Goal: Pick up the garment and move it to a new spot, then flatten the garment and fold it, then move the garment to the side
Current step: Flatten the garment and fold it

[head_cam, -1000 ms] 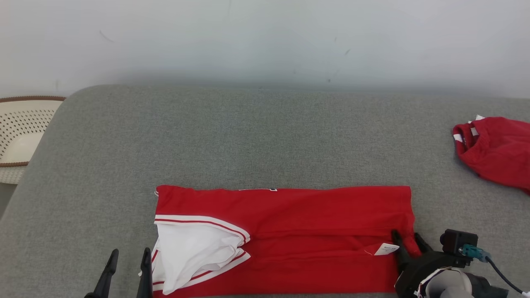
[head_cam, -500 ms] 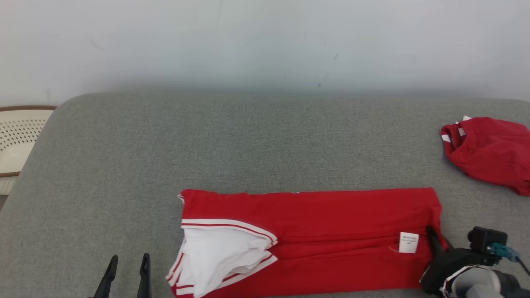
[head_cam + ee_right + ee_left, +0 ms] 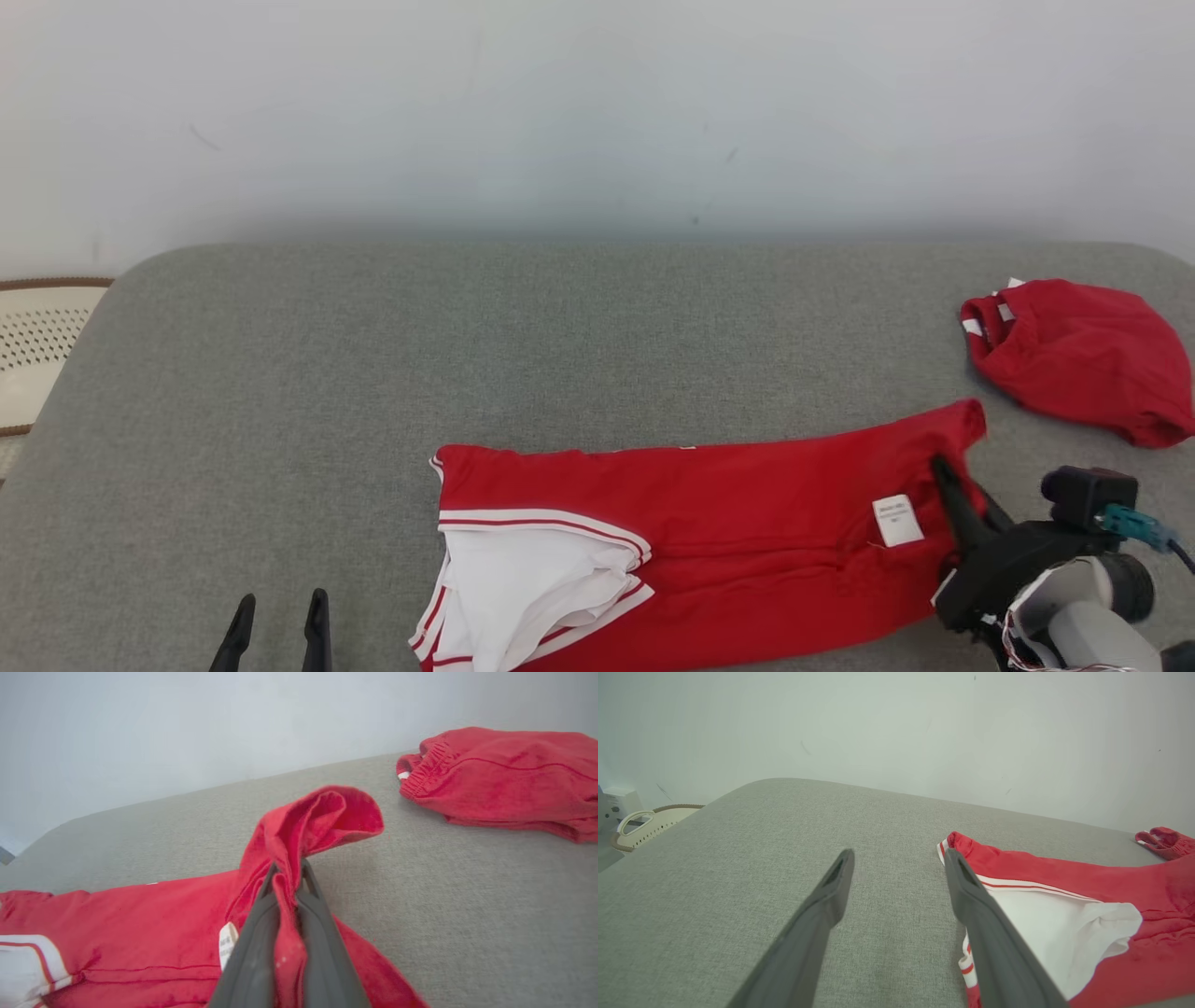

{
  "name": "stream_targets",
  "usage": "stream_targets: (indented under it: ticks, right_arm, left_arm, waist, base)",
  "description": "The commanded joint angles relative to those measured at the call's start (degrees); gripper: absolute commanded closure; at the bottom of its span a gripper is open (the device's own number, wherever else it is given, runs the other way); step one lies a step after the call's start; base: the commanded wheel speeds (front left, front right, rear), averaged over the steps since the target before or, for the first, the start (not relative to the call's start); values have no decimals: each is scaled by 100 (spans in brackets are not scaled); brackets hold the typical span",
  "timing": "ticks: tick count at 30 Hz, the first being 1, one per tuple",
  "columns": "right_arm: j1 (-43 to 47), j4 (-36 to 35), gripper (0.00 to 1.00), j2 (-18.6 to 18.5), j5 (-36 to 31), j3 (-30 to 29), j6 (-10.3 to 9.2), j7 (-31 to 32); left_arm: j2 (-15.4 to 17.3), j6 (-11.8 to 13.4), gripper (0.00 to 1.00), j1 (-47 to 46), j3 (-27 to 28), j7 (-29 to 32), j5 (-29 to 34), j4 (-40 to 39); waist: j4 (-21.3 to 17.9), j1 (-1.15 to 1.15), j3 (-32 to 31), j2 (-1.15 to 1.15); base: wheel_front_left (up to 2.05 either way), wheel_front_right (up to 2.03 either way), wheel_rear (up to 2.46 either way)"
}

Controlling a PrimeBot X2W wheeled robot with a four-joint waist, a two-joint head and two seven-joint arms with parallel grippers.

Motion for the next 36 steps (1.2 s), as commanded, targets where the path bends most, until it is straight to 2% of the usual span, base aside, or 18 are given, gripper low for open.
stream_targets:
  ticks: [1,8,15,22,26,36]
  right_arm:
    - [110,-257,100,-86,71,132,-4,59]
    - [371,-1681,100,-167,629,626,-4,488]
    - [483,-2456,100,145,939,981,-3,840]
    - [179,-2291,100,650,815,1288,-3,968]
    - [-1,-2027,100,995,795,1395,-3,934]
    - [-531,-1212,100,1580,842,1663,-3,891]
  left_arm:
    - [0,-19,0,99,25,-24,62,-16]
    - [-8,-44,0,97,24,-24,80,-44]
    - [-13,-33,0,7,-35,-24,81,2]
    - [-15,-73,0,-125,-139,-24,48,91]
    - [-17,-79,0,-197,-271,-24,11,145]
    - [-17,-11,0,-421,-656,-24,-164,333]
  waist:
    - [-25,0,-62,0]
    - [51,0,-146,0]
    - [278,0,-180,0]
    - [557,0,-146,0]
    - [759,0,-104,0]
    - [1209,0,96,0]
  base:
    - [0,0,0]
    - [0,0,0]
    - [0,0,0]
    - [0,0,0]
    - [0,0,0]
    - [0,0,0]
